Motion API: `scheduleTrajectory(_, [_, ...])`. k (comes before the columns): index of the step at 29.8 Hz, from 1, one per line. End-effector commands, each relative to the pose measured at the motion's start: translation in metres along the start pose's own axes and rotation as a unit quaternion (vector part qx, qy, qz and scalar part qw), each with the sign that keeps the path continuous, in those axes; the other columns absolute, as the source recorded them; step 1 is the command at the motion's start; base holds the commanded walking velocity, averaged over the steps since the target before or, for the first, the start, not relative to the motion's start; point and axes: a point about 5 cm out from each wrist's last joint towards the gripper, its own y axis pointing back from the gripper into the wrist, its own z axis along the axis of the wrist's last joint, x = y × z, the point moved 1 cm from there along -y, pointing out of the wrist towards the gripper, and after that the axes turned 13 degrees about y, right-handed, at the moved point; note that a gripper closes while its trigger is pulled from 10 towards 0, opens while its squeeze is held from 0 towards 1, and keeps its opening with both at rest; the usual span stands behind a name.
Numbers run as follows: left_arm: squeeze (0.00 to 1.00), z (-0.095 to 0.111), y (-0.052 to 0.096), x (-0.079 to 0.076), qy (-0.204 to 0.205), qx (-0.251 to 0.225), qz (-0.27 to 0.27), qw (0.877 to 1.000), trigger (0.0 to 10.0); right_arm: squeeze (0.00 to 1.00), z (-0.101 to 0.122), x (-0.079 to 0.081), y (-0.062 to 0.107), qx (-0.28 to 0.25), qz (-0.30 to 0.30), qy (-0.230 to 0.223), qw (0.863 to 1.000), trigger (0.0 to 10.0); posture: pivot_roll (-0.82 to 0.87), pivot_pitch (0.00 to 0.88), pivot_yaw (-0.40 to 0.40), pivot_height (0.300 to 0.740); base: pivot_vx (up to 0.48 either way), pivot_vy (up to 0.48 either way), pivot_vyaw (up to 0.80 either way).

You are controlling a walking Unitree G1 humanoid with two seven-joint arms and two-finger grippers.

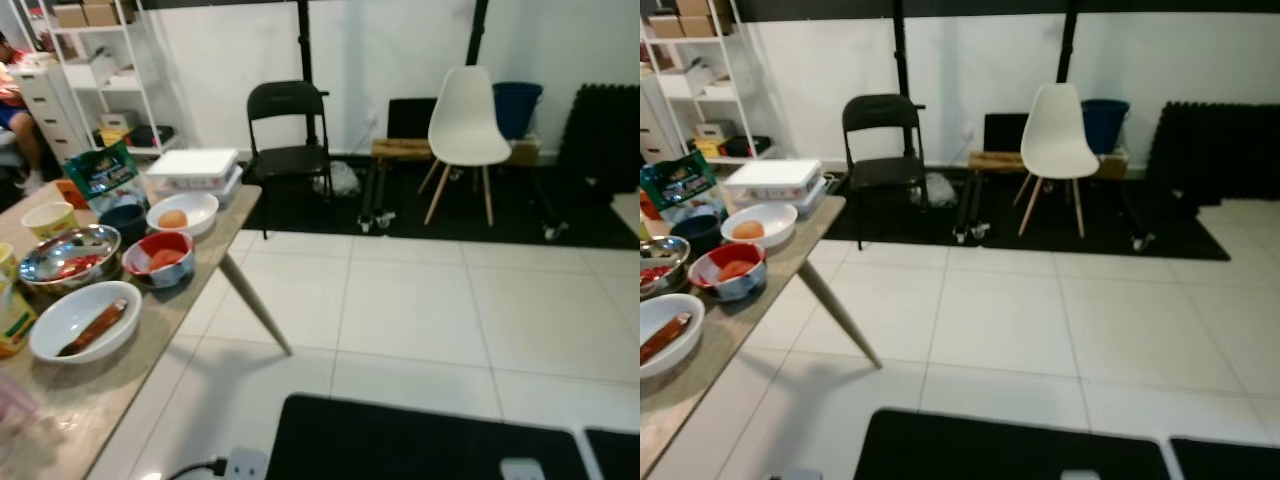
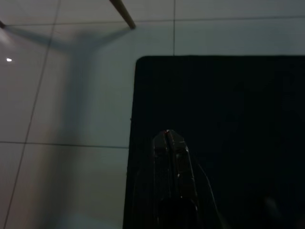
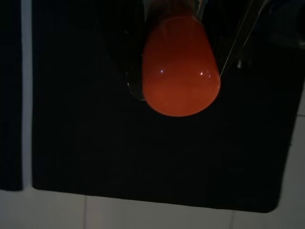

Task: Restocking fridge

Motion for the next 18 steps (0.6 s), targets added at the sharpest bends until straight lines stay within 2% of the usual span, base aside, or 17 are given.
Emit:
scheduleTrajectory(1, [0.00,-0.0080,0.0041,0.0031,0.004,0.014,0.008,1.000,10.0,0.00,-0.0010,-0.0006,0.0003,0.002,-0.002,-0.003,1.000,10.0,0.00,0.094,0.044,0.740,0.000,-0.480,0.00])
scheduleTrajectory(18, [0.00,-0.0077,0.0024,0.0022,0.011,0.018,0.010,1.000,10.0,0.00,0.0011,-0.0023,-0.0005,-0.001,0.000,0.003,1.000,10.0,0.00,0.100,0.038,0.740,0.000,-0.480,0.00])
